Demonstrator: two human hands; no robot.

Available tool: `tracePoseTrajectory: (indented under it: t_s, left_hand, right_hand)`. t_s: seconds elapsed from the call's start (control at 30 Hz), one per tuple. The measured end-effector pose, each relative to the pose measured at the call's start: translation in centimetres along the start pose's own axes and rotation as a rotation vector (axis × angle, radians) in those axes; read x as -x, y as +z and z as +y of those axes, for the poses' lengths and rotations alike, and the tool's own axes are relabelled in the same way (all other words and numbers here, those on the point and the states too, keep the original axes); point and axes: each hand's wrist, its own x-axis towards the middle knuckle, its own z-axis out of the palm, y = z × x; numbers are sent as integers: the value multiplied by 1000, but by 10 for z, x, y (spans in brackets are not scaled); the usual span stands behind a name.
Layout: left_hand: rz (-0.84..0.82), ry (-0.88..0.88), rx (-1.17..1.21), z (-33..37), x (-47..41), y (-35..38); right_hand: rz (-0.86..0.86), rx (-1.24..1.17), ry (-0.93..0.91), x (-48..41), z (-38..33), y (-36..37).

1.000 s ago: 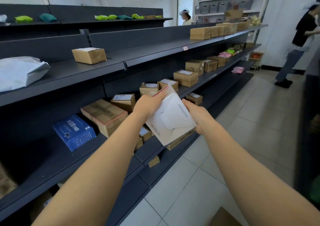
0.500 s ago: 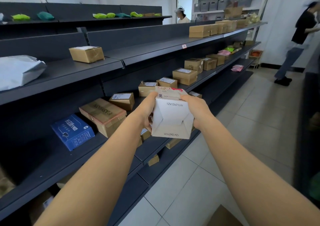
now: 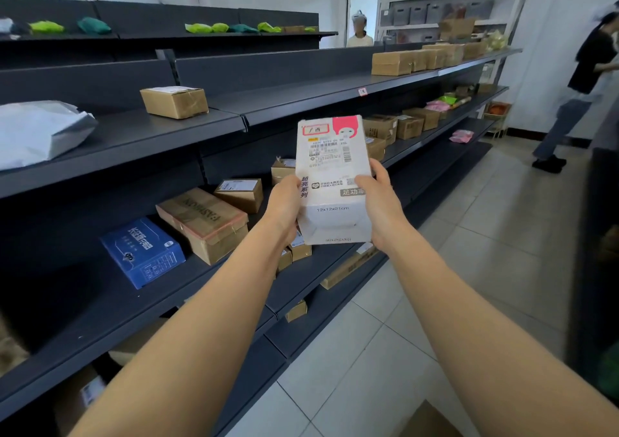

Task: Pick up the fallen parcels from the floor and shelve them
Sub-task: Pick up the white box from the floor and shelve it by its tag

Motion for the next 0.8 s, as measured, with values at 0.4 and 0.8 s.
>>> tracePoseTrajectory:
  t_s: [0.4,0.8]
  left_hand:
    - [-50,460,-121,26,12,1]
    - [-17,660,-110,47,10,-11]
  right_hand:
    - [12,-134,-193,-5,-12,15]
    - [67,-230,-336,-12,-26,37]
